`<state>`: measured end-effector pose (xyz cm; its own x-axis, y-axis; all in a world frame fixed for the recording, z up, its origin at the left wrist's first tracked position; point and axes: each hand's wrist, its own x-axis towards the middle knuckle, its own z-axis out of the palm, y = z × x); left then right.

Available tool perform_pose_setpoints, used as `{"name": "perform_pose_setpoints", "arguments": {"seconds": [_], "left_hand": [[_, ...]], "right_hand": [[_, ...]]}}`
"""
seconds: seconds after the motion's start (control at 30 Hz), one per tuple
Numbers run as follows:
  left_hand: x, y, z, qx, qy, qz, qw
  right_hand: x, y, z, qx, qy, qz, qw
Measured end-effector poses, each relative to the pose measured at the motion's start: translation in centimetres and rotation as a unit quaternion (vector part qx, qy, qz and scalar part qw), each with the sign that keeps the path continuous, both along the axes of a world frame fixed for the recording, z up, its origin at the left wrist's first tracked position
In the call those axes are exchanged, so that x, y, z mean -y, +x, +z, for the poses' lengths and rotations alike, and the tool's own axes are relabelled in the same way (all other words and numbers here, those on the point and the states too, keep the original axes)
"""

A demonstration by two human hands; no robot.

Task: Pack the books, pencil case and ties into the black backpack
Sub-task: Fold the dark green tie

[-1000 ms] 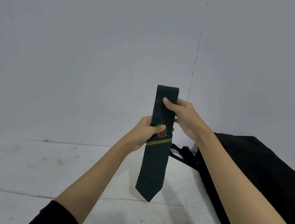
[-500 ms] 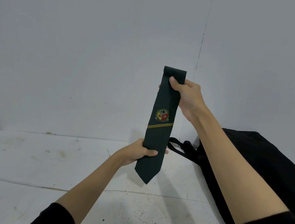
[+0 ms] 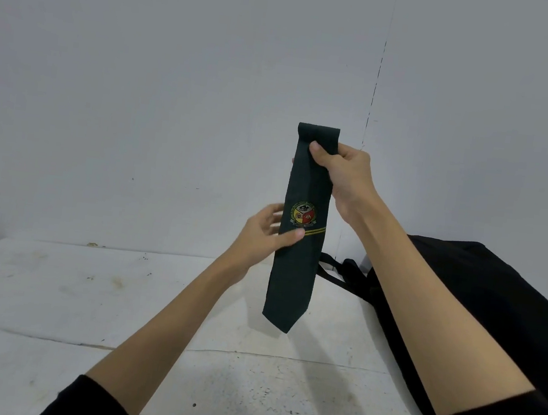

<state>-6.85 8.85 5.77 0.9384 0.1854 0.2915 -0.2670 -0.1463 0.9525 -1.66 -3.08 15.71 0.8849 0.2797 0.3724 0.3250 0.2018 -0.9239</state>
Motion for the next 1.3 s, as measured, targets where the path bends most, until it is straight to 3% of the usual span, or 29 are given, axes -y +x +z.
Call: {"name": "perform_pose_setpoints", "arguments": {"seconds": [0.1, 0.5, 0.67, 0.83, 0.9, 0.97, 1.03, 1.13, 1.3], "left_hand": [[1.0, -0.4, 1.2, 0.026, -0.007, 0.050, 0.998], [2.1, -2.4, 0.4, -0.051, -0.016, -0.067, 0.996], [1.5, -3.6, 1.4, -0.015, -0.020, -0.094, 0.995], [0.9, -3.6, 2.4, 0.015, -0.024, -0.074, 0.997], [0.7, -3.4, 2.5, 0.010, -0.035, -0.066, 0.997], [0.4, -3.1, 2.4, 0.000, -0.051, -0.059, 0.997], [0.0, -2.7, 2.2, -0.011, -0.056, -0.050, 0.997], [-0.1, -2.3, 2.2, -0.020, -0.070, -0.052, 0.996], [0.4, -2.1, 2.0, -0.043, -0.113, -0.077, 0.990]], "right_hand": [[-0.5, -0.4, 0.1, 0.004, 0.001, -0.018, 1.000], [0.0, 1.1, 1.2, -0.078, 0.047, -0.049, 0.995], [1.0, 2.7, -1.7, -0.106, -0.051, -0.060, 0.991], [1.9, 2.1, -6.1, -0.134, -0.278, -0.038, 0.950], [2.4, 2.2, -7.3, -0.116, -0.315, -0.062, 0.940], [3.1, 2.5, -7.8, -0.067, -0.298, -0.040, 0.951], [4.2, 2.5, -7.7, -0.004, -0.267, 0.063, 0.962], [4.3, 1.7, -7.4, 0.074, -0.246, 0.183, 0.949], [2.3, 1.5, -7.7, 0.128, -0.176, 0.081, 0.973]]}}
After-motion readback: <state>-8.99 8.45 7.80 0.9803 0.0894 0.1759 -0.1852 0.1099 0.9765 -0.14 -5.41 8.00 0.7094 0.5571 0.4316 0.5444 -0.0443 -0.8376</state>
